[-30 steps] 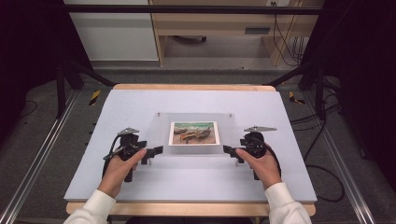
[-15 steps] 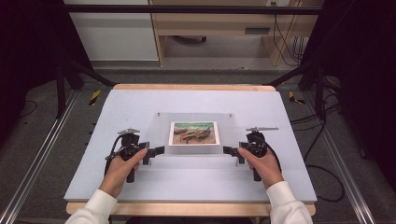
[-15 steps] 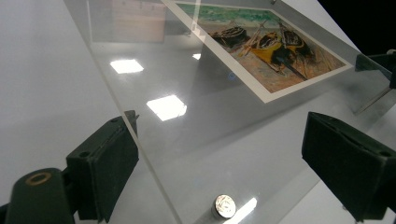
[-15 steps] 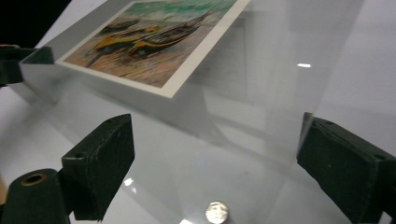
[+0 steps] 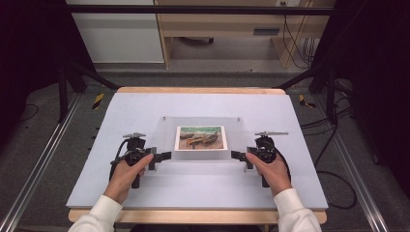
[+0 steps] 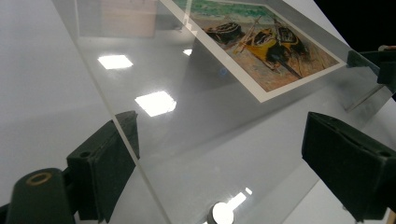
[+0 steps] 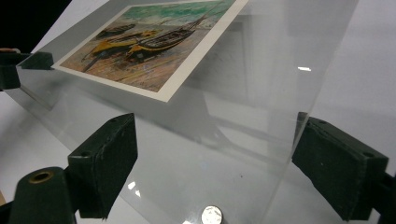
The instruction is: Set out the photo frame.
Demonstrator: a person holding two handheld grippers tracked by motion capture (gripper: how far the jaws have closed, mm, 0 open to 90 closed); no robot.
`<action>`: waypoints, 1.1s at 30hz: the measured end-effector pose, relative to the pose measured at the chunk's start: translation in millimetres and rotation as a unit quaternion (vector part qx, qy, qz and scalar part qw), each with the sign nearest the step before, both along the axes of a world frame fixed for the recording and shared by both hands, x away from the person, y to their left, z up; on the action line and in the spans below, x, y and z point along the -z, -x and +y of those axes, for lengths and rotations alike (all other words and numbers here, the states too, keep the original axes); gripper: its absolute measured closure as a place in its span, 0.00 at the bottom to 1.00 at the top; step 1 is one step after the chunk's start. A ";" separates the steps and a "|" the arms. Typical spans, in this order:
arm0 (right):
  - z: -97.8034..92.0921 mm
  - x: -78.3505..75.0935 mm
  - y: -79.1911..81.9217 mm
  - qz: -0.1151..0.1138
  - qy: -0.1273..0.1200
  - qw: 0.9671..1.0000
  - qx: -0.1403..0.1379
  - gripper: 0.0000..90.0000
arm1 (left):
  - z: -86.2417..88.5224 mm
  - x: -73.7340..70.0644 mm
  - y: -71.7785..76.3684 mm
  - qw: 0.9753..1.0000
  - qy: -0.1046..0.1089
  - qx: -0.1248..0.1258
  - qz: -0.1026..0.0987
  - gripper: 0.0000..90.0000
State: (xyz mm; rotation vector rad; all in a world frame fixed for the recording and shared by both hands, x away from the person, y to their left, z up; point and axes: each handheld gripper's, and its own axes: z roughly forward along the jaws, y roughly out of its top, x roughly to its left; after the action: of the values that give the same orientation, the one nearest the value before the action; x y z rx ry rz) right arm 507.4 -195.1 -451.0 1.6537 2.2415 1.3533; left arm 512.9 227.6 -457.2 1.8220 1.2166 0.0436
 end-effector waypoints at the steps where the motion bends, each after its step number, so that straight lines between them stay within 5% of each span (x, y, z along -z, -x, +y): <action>1: -0.2 0.0 0.3 -0.001 0.000 1.000 0.001 0.17 | -0.8 -0.4 0.1 1.000 -0.001 -0.002 0.000 0.12; 7: 0.0 -0.8 -1.1 -0.004 0.004 1.000 0.001 0.17 | -0.8 -4.1 -3.8 1.000 -0.009 -0.010 0.004 0.16; 14: 4.6 -6.3 -15.4 -0.035 0.026 0.999 0.014 0.20 | -3.6 -12.0 -20.6 0.999 -0.029 -0.022 -0.034 0.20; 21: 8.4 -10.1 -34.0 -0.054 0.043 0.997 0.024 0.20 | -7.2 -14.3 -37.0 0.996 -0.027 -0.051 -0.068 0.25; 33: 11.9 -11.4 -24.5 -0.081 0.067 0.994 0.019 0.22 | -4.4 -7.5 -27.6 0.995 -0.023 -0.053 -0.075 0.27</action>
State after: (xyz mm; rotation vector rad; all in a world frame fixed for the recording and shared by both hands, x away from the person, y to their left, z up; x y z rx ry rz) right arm 531.9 -183.2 -439.6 1.4794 2.1469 1.2485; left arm 540.6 223.2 -449.6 1.7586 1.2134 0.2671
